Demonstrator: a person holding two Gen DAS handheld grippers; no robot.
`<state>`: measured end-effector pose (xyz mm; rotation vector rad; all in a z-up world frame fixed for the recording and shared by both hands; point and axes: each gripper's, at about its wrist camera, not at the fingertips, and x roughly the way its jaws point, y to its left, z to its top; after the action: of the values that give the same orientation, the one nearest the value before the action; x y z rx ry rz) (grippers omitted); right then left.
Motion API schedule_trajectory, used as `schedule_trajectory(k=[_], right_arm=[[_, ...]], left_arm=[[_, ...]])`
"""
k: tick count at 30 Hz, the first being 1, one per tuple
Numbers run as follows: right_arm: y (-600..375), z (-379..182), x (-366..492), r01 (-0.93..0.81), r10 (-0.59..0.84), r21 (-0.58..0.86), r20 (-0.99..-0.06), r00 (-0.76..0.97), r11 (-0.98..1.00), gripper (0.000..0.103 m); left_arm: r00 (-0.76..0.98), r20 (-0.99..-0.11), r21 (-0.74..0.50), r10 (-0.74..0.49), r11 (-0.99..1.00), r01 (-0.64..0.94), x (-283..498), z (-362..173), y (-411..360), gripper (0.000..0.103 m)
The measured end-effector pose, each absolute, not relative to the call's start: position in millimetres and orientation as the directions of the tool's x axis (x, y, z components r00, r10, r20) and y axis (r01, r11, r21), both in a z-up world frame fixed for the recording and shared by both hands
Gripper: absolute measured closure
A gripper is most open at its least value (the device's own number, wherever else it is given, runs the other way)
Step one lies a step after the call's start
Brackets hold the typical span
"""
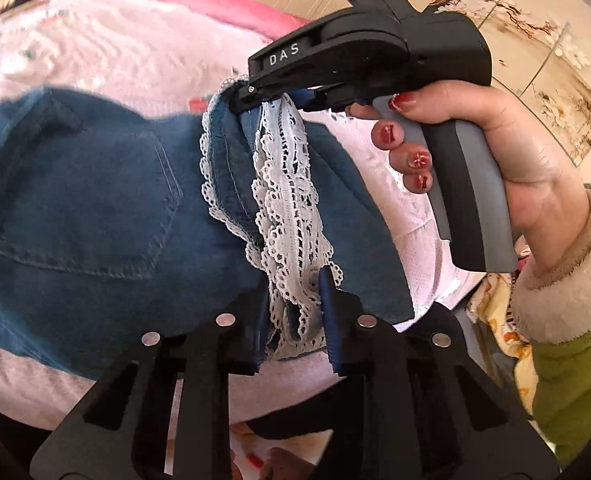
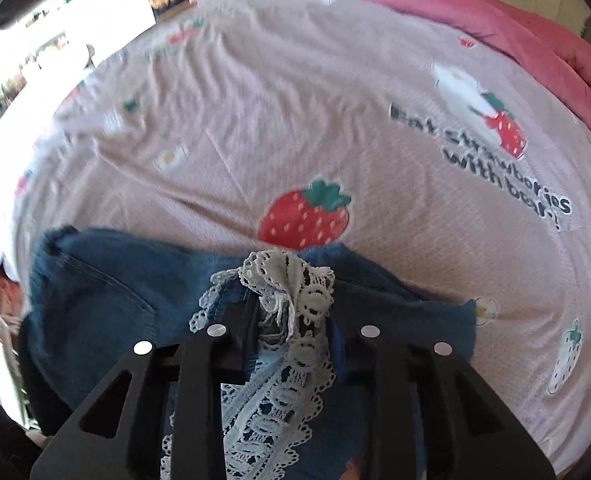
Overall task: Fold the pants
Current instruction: 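Fold the lace-hem leg over the other leg with the right tool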
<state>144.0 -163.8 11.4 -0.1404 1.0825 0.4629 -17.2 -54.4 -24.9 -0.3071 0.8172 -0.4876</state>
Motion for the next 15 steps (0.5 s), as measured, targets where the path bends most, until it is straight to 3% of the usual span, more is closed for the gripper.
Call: schedule_trajectory(k=[3,8,10,15], right_arm=[[-157.6,12.2,146.9,-0.429,0.302,0.119,-0.871,0.388,0.895,0.076],[-148.5,-4.9,148.2,-0.445,0.318,0.154,-0.892,0.321,0.882,0.045],[-153.5,0.9,142.9,-0.456,0.353,0.18,-0.876,0.328,0.872,0.039],[-183.6,32.2,114.8,-0.508,0.421,0.188,-0.816,0.396,0.841,0.036]], left_arm=[[0.612,-0.617,-0.411,-0.494,0.866,0.285,-18.3,-21.9,-50.4,0.088],[0.583,-0.66,-0.403,-0.474,0.878,0.258,-14.4,-37.5,-43.2,0.087],[0.573,-0.667,-0.401,-0.477,0.877,0.264,-15.7,-39.9,-44.6,0.082],[0.573,-0.664,-0.391,-0.48,0.876,0.282,-20.2,-41.9,-52.2,0.069]])
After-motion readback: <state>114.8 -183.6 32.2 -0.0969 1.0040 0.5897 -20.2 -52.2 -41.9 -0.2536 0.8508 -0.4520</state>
